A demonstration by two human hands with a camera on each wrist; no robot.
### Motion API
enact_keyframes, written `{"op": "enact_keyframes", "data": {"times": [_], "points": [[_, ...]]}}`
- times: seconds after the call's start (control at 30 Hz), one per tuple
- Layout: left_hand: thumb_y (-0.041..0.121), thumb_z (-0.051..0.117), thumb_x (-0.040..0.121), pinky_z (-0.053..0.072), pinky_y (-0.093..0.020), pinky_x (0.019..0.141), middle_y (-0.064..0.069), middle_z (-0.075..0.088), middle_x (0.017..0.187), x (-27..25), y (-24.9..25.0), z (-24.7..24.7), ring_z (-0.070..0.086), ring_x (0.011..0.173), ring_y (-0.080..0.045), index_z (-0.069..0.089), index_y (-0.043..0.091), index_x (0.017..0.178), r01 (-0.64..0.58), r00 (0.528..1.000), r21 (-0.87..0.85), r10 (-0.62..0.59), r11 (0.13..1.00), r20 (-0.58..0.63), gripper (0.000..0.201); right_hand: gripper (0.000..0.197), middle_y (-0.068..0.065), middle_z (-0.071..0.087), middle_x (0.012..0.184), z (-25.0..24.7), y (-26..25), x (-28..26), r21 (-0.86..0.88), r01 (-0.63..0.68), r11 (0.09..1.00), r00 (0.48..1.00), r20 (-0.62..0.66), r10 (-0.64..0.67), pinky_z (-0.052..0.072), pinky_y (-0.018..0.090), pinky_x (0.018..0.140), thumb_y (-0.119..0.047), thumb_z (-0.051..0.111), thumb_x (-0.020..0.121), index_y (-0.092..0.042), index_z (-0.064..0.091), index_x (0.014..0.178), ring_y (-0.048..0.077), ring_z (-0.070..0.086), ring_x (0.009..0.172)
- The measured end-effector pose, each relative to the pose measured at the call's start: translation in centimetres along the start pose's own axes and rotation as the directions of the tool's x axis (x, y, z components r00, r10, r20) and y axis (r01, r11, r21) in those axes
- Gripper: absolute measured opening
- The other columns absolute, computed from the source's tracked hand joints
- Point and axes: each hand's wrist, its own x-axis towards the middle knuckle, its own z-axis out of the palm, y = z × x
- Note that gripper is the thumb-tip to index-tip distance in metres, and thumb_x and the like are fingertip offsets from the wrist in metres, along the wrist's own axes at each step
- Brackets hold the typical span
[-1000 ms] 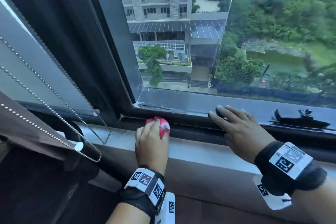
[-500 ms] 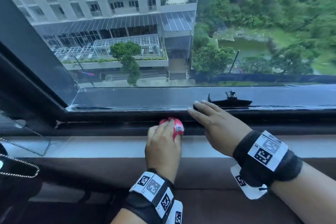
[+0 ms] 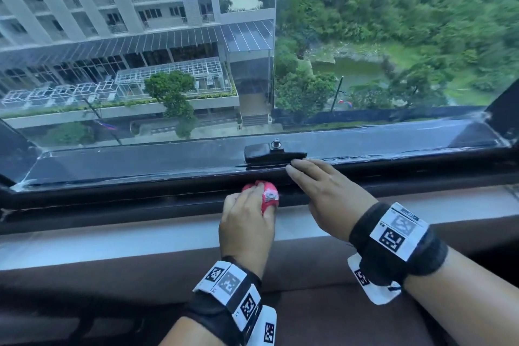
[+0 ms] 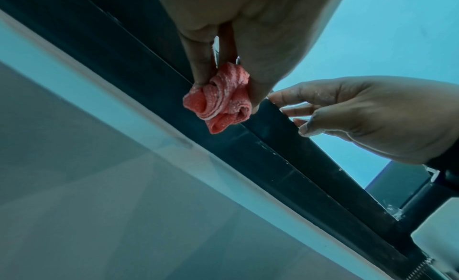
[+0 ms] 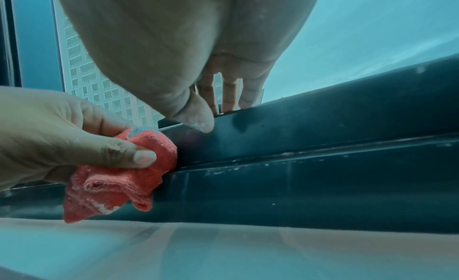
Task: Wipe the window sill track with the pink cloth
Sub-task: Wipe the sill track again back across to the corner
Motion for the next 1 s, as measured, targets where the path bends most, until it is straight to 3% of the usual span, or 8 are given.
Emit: {"op": "enact_keyframes", "data": {"times": [0.1,0.23,0.3,0.5,1.0], "points": [[0.029,0.068,0.086,0.045,-0.028,0.09,0.008,0.07,0.116,0.3,1.0,0.4,0.057,0.107,-0.021,0.067,0.022,0.122,-0.021,1.0,-0.03,0.022,0.999,0.008,0.037,0.067,0.012,0.053,0.133,-0.3,0.4,-0.2,0.027,-0.025,0.999,1.0,-0.005,0.025,0.038,0.038,0.106,-0.002,0.058,0.07,-0.006,0.047,0.135,0.032,0.049,0.121],[0.025,0.072,0.082,0.049,-0.029,0.08,0.004,0.074,0.101,0.7,2.3,0.7,0.062,0.093,-0.026,0.071,0.021,0.112,-0.097,0.995,-0.032,0.097,0.995,0.004,0.031,0.065,0.009,0.051,0.133,-0.5,1.3,-0.3,0.065,-0.057,0.996,0.998,0.014,0.056,0.039,0.042,0.106,-0.008,0.042,0.072,-0.011,0.045,0.136,0.032,0.046,0.119],[0.028,0.068,0.086,0.047,-0.03,0.079,0.005,0.073,0.099,0.9,2.8,0.7,0.059,0.094,-0.025,0.07,0.024,0.113,-0.092,0.995,-0.036,0.093,0.995,0.033,0.028,0.066,0.008,0.051,0.133,-0.7,2.0,-0.5,0.071,-0.084,0.994,0.996,0.027,0.082,0.041,0.044,0.104,-0.008,0.038,0.071,-0.014,0.046,0.136,0.034,0.046,0.118],[0.034,0.059,0.091,0.041,-0.028,0.078,0.009,0.068,0.1,1.2,4.2,1.4,0.055,0.096,-0.021,0.066,0.028,0.114,-0.084,0.992,-0.02,0.085,0.996,0.09,0.025,0.066,0.009,0.049,0.137,-1.6,4.1,-1.7,0.088,-0.144,0.986,0.989,0.05,0.14,0.038,0.042,0.105,0.001,0.05,0.073,-0.013,0.045,0.137,0.037,0.044,0.121],[0.032,0.055,0.093,0.043,-0.029,0.076,0.008,0.066,0.093,0.8,10.1,5.0,0.051,0.093,-0.021,0.064,0.026,0.107,-0.145,0.978,-0.082,0.155,0.986,0.137,0.018,0.066,0.003,0.038,0.148,-2.7,9.3,-5.3,0.126,-0.272,0.954,0.961,0.093,0.261,0.028,0.036,0.113,-0.002,0.044,0.081,-0.018,0.035,0.144,0.028,0.031,0.131]]}}
